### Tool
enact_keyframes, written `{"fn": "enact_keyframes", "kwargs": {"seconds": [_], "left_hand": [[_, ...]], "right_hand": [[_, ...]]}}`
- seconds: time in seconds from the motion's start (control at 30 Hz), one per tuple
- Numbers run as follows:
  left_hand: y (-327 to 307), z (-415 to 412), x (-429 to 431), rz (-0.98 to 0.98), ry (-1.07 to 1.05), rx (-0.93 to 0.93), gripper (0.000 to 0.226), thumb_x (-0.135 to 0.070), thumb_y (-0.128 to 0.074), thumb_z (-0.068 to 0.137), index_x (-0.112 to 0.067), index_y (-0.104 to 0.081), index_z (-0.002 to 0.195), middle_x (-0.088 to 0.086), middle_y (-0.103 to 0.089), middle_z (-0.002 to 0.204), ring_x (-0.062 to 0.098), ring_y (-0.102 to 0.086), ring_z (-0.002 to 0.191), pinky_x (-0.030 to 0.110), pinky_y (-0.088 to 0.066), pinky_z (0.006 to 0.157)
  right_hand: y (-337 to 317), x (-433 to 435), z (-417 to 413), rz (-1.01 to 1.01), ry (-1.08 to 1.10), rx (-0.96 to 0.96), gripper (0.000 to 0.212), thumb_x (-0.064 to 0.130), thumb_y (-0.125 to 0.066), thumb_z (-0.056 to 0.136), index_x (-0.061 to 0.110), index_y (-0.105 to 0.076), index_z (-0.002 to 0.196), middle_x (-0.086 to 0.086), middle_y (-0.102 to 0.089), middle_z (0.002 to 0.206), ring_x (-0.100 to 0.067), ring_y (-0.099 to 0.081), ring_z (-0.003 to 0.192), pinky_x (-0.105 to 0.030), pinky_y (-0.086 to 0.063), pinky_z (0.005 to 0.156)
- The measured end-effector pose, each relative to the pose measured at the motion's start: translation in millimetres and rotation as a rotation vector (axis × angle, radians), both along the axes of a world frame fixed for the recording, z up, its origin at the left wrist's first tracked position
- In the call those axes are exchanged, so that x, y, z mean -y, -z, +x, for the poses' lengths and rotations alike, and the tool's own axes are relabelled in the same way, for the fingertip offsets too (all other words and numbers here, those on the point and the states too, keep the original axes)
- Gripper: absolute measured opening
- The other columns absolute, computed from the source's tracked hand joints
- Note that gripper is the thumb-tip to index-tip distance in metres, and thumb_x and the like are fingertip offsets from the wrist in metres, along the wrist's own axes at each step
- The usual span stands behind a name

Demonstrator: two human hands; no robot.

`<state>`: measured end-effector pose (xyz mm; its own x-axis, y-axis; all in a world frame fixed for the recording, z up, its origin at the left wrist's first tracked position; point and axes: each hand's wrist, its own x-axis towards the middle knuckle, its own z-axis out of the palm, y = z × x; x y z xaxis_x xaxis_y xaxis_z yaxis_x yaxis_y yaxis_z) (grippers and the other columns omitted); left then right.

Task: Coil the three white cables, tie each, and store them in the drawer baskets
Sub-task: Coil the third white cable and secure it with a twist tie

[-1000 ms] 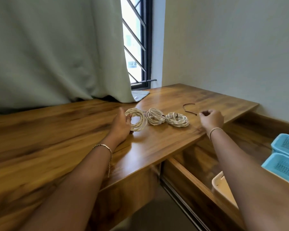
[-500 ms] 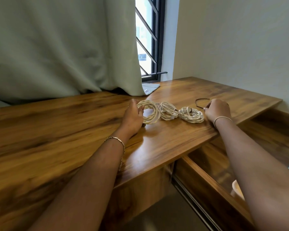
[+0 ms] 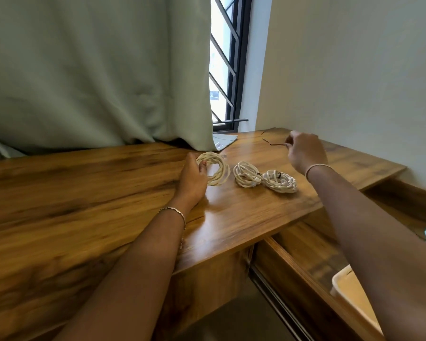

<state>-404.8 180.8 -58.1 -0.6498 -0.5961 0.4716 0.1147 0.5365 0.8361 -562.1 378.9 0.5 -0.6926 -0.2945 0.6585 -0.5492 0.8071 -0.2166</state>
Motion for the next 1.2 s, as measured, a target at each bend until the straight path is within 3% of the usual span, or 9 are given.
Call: {"fn": "enact_keyframes", "kwargs": {"seconds": [0.1,0.27,0.37,0.5,0.57,0.7,0.8,0.93,1.2], "left_hand": [[-2,10,-4,0.040,-0.035,-0.049,0.004,-0.009,-0.042,0.100,-0.013,-0.041,0.101,0.006,-0.054,0.099,0.020,-0.052,0.090,0.021,-0.033,0.068],[-2,27,2,0.112,-0.095,-0.015,0.003,-0.010,-0.041,0.100,-0.010,-0.044,0.101,0.015,-0.059,0.103,0.030,-0.058,0.097,0.029,-0.039,0.076],[-1,41,16,0.164,-0.138,0.028,0.016,-0.013,-0.041,0.100,-0.003,-0.048,0.110,0.020,-0.061,0.114,0.034,-0.058,0.105,0.036,-0.046,0.087],[-1,74,47,0.160,-0.199,0.079,0.020,-0.018,-0.039,0.101,-0.005,-0.048,0.114,0.020,-0.061,0.117,0.035,-0.057,0.108,0.039,-0.046,0.091],[0,94,68,0.157,-0.226,0.093,0.021,-0.019,-0.039,0.102,-0.006,-0.048,0.115,0.019,-0.062,0.118,0.036,-0.057,0.109,0.040,-0.046,0.092],[-1,141,107,0.176,-0.246,0.104,0.023,-0.019,-0.038,0.103,-0.006,-0.049,0.119,0.012,-0.061,0.116,0.030,-0.057,0.110,0.031,-0.044,0.088],[-3,179,135,0.185,-0.264,0.091,0.020,-0.016,-0.037,0.103,-0.006,-0.048,0.117,0.014,-0.060,0.120,0.029,-0.057,0.111,0.034,-0.045,0.094],[-7,226,169,0.198,-0.338,0.113,0.021,-0.014,-0.038,0.103,-0.004,-0.048,0.118,0.016,-0.060,0.119,0.031,-0.057,0.111,0.032,-0.044,0.092],[-3,274,206,0.211,-0.373,0.154,0.025,-0.012,-0.038,0.102,-0.004,-0.046,0.125,0.016,-0.058,0.125,0.029,-0.055,0.116,0.028,-0.040,0.092]], "right_hand": [[-23,19,24,-0.084,-0.207,0.026,0.018,0.011,-0.058,0.094,0.008,-0.071,0.106,-0.012,-0.072,0.102,-0.028,-0.065,0.092,-0.032,-0.050,0.082],[-41,54,64,-0.057,-0.484,0.077,0.018,0.010,-0.055,0.095,0.015,-0.072,0.101,-0.002,-0.063,0.095,-0.012,-0.053,0.079,-0.007,-0.033,0.061],[-48,72,85,-0.141,-0.570,0.108,0.011,0.017,-0.063,0.092,0.011,-0.073,0.096,-0.002,-0.065,0.087,-0.002,-0.049,0.066,-0.001,-0.033,0.056],[-55,96,117,-0.368,-0.764,0.319,0.007,0.013,-0.069,0.088,0.008,-0.070,0.092,0.000,-0.067,0.078,0.006,-0.057,0.064,-0.003,-0.040,0.065],[-56,110,131,-0.489,-0.868,0.451,0.012,0.010,-0.068,0.088,0.002,-0.070,0.097,-0.008,-0.069,0.086,-0.007,-0.062,0.077,-0.013,-0.047,0.072],[-52,149,159,-0.599,-0.967,0.678,0.013,0.015,-0.067,0.090,0.008,-0.070,0.101,-0.001,-0.067,0.087,-0.006,-0.056,0.076,-0.014,-0.043,0.058],[-43,184,187,-0.650,-1.056,0.832,0.004,0.017,-0.070,0.086,0.015,-0.072,0.090,0.004,-0.066,0.076,-0.005,-0.053,0.068,-0.018,-0.042,0.061],[-24,224,229,-0.743,-1.154,1.026,0.003,0.011,-0.067,0.088,0.009,-0.069,0.087,0.010,-0.056,0.056,-0.001,-0.044,0.051,-0.013,-0.037,0.052],[5,282,276,-0.804,-1.323,1.392,0.006,0.008,-0.059,0.088,0.008,-0.059,0.082,0.002,-0.043,0.066,-0.002,-0.036,0.047,-0.014,-0.028,0.041]]}}
